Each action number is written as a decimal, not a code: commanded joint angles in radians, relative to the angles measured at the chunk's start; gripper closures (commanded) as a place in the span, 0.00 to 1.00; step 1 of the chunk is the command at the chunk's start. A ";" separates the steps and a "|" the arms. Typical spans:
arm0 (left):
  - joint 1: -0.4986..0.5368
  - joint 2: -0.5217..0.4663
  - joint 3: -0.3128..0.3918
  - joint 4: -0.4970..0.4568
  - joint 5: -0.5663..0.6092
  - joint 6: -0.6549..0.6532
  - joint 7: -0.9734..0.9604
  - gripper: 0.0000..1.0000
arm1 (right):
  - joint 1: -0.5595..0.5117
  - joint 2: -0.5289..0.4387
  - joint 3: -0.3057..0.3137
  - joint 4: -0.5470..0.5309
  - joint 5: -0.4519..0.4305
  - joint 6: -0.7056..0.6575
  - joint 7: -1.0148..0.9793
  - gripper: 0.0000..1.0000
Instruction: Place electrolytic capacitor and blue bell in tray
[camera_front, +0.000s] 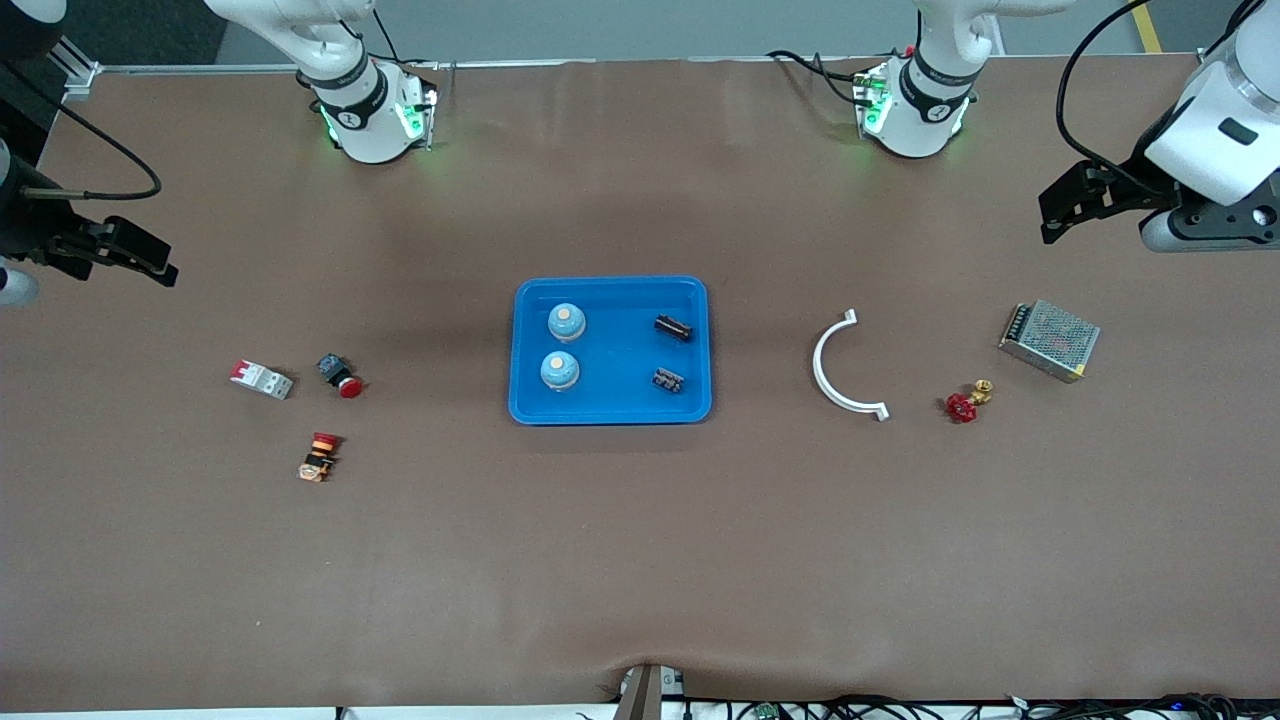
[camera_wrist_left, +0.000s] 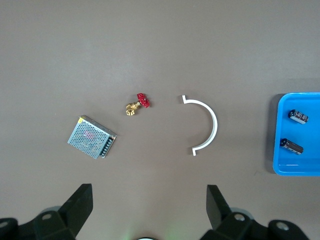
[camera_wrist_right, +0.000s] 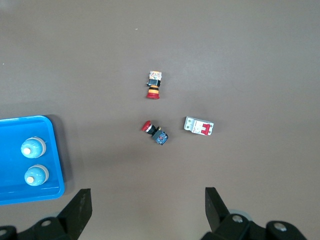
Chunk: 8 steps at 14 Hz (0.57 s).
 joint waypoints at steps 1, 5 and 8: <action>0.004 -0.021 -0.008 -0.012 -0.016 -0.012 -0.043 0.00 | -0.029 -0.005 0.003 -0.006 -0.003 0.007 -0.013 0.00; 0.005 -0.020 -0.005 -0.006 -0.011 -0.014 -0.042 0.00 | -0.029 -0.007 0.003 -0.006 -0.003 0.001 -0.013 0.00; 0.010 -0.014 -0.005 0.017 -0.007 -0.014 -0.039 0.00 | -0.023 -0.007 0.003 -0.007 -0.003 -0.002 -0.013 0.00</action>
